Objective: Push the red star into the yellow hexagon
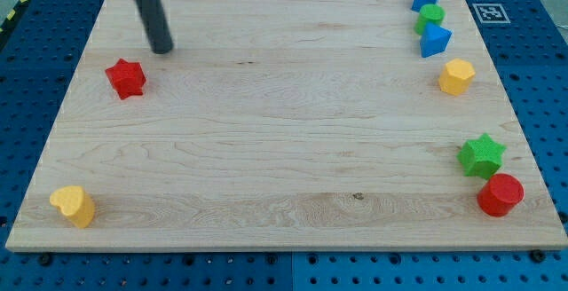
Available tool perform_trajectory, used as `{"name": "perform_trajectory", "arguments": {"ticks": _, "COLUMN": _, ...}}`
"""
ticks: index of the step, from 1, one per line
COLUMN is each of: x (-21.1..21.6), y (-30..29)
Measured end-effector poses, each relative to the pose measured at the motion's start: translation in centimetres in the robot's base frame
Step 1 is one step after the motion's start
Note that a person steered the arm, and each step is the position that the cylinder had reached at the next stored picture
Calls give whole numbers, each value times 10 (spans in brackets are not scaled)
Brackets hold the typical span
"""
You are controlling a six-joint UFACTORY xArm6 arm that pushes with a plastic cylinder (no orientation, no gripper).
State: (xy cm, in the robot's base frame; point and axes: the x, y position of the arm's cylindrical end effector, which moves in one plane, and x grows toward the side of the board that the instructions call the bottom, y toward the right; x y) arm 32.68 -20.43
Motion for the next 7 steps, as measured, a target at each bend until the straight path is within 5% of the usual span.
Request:
{"name": "perform_trajectory", "arguments": {"ticks": 1, "x": 3, "y": -45}}
{"name": "perform_trajectory", "arguments": {"ticks": 2, "x": 53, "y": -52}}
{"name": "perform_trajectory", "arguments": {"ticks": 7, "x": 104, "y": -5}}
